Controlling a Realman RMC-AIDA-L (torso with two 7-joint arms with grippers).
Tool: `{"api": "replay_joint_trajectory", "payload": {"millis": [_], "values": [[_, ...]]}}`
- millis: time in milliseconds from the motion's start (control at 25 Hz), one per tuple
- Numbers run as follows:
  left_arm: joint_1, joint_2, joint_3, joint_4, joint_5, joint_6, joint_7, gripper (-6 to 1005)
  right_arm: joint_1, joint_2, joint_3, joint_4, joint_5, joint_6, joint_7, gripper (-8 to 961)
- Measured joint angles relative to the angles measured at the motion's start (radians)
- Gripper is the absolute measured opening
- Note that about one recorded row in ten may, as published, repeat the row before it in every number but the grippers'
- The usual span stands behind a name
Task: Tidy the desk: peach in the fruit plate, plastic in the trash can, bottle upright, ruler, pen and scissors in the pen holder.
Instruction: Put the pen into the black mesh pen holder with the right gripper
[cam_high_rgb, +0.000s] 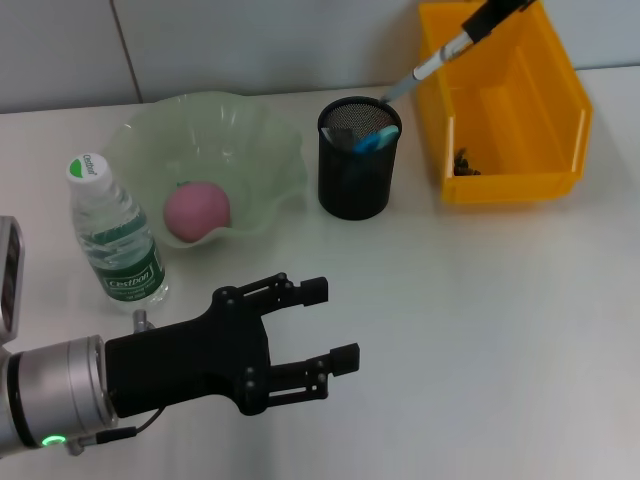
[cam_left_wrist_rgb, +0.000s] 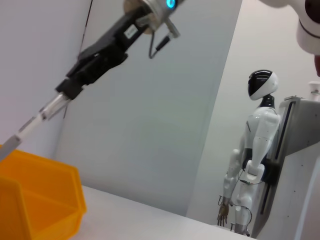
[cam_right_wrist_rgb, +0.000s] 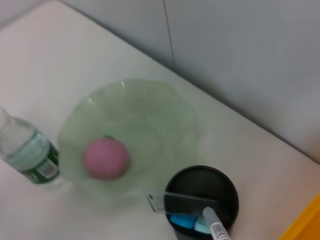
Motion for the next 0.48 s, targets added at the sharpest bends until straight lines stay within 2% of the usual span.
{"api": "replay_joint_trajectory", "payload": {"millis": [320, 480], "values": [[0.007, -0.002, 0.002, -0.010, 0.000, -0.014, 0.001, 797, 0.116, 0.014, -0.094, 0.147, -0.076, 0.111, 0.033, 148], [0.013, -0.003, 0.001, -0.013, 0.000, -0.015, 0.008, 797, 0.148, 0.031, -0.125, 0.202, -0.092, 0.166, 0.046, 149]]}}
